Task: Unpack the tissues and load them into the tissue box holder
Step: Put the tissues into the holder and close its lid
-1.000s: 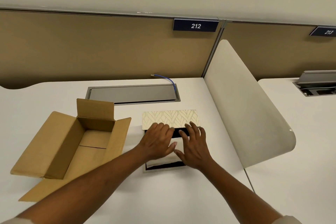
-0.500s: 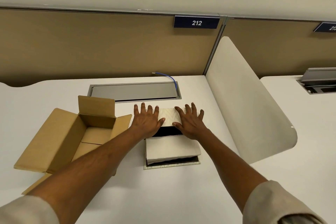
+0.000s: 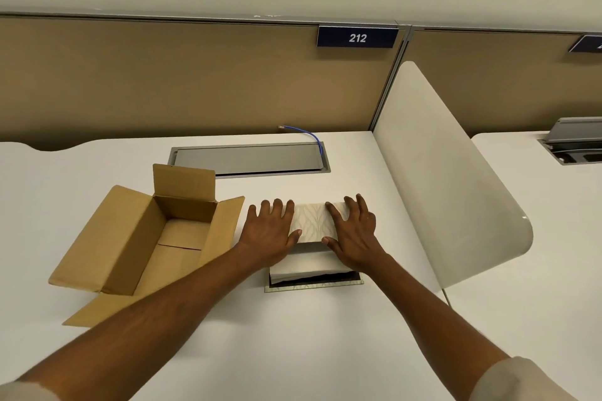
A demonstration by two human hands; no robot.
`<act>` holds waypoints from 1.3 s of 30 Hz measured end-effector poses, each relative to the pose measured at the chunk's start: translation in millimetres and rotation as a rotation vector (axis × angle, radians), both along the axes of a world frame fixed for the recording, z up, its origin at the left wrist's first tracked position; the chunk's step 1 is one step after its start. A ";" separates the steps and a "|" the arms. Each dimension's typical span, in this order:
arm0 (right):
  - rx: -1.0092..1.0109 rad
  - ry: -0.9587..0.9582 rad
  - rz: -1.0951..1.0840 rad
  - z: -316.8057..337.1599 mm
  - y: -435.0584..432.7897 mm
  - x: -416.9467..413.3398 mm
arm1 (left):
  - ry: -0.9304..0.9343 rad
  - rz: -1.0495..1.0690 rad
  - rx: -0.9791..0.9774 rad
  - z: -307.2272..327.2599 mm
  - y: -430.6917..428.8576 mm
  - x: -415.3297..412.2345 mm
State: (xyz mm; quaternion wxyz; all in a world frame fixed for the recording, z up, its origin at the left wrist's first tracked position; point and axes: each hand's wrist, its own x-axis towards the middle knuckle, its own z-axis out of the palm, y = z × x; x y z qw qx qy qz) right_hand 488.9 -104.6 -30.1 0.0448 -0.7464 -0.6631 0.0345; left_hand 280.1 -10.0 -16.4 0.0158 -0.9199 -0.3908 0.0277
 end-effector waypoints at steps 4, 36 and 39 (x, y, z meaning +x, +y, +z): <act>0.035 0.020 0.030 -6.8 -19.1 -3.5 | -0.006 0.022 -0.014 -8.9 -21.6 -5.8; -0.033 -0.006 0.051 -71.0 -113.9 -21.7 | -0.128 -0.005 -0.089 -83.5 -122.1 -47.8; -0.054 -0.008 0.051 -68.3 -113.3 -23.0 | -0.104 0.002 -0.103 -83.4 -121.2 -47.4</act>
